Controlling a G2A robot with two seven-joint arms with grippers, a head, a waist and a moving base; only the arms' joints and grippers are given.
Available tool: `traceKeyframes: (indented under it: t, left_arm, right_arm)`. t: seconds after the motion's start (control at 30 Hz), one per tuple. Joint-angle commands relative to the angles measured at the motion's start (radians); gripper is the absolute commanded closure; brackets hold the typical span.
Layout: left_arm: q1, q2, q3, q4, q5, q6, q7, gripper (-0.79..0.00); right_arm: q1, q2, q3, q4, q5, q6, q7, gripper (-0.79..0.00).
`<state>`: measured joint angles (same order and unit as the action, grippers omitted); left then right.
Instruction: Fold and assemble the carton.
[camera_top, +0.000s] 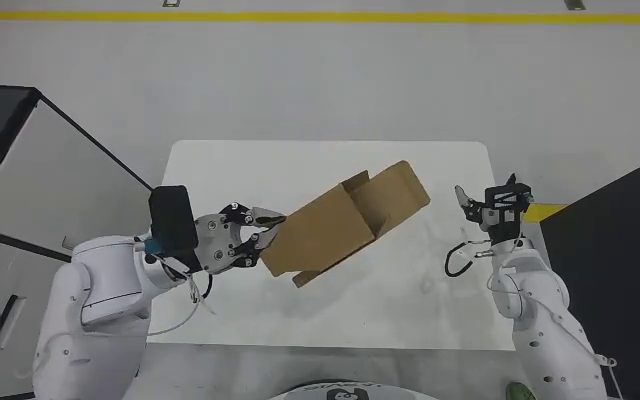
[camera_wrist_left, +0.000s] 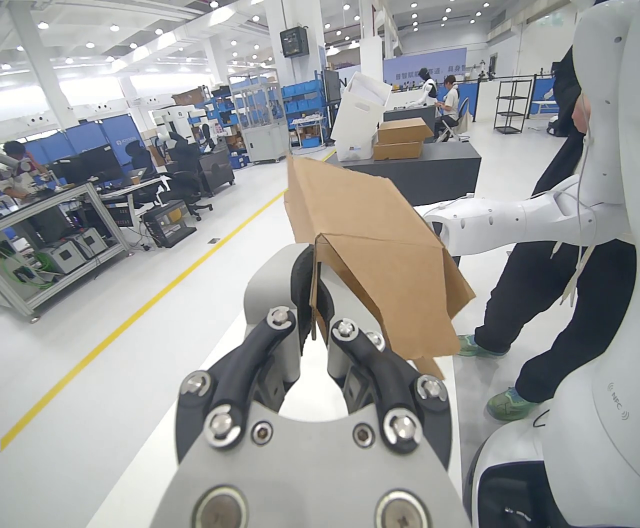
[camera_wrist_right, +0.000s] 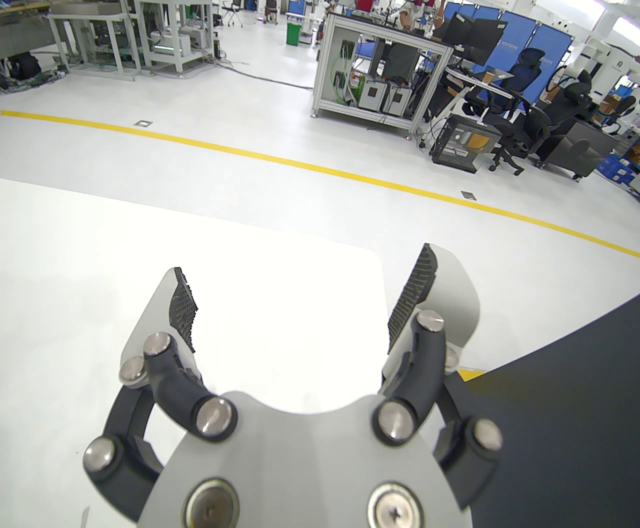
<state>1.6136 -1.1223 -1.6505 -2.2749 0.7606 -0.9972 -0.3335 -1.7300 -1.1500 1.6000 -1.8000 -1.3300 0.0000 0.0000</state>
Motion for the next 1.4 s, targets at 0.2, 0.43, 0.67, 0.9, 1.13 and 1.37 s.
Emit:
traceKeyframes:
  t: [0.2, 0.43, 0.67, 0.9, 1.13, 1.37]
  left_arm:
    - [-0.137, 0.031, 0.027, -0.058, 0.117, -0.015, 0.041, 0.000]
    - [-0.250, 0.088, 0.090, -0.075, 0.179, -0.015, 0.100, 0.000]
    - [-0.250, 0.088, 0.090, -0.075, 0.179, -0.015, 0.100, 0.000]
    - [-0.290, 0.092, 0.103, -0.075, 0.205, -0.015, 0.146, 0.000]
    - [-0.387, 0.121, 0.175, -0.075, 0.236, -0.015, 0.182, 0.000]
    - [-0.390, 0.123, 0.178, -0.075, 0.238, -0.015, 0.180, 0.000]
  right_arm:
    - [0.000, 0.000, 0.000, 0.000, 0.000, 0.000, 0.000, -0.785]
    - [0.000, 0.000, 0.000, 0.000, 0.000, 0.000, 0.000, -0.785]
    - [0.000, 0.000, 0.000, 0.000, 0.000, 0.000, 0.000, -0.785]
    - [0.000, 0.000, 0.000, 0.000, 0.000, 0.000, 0.000, -0.785]
    - [0.000, 0.000, 0.000, 0.000, 0.000, 0.000, 0.000, -0.785]
    - [0.000, 0.000, 0.000, 0.000, 0.000, 0.000, 0.000, -0.785]
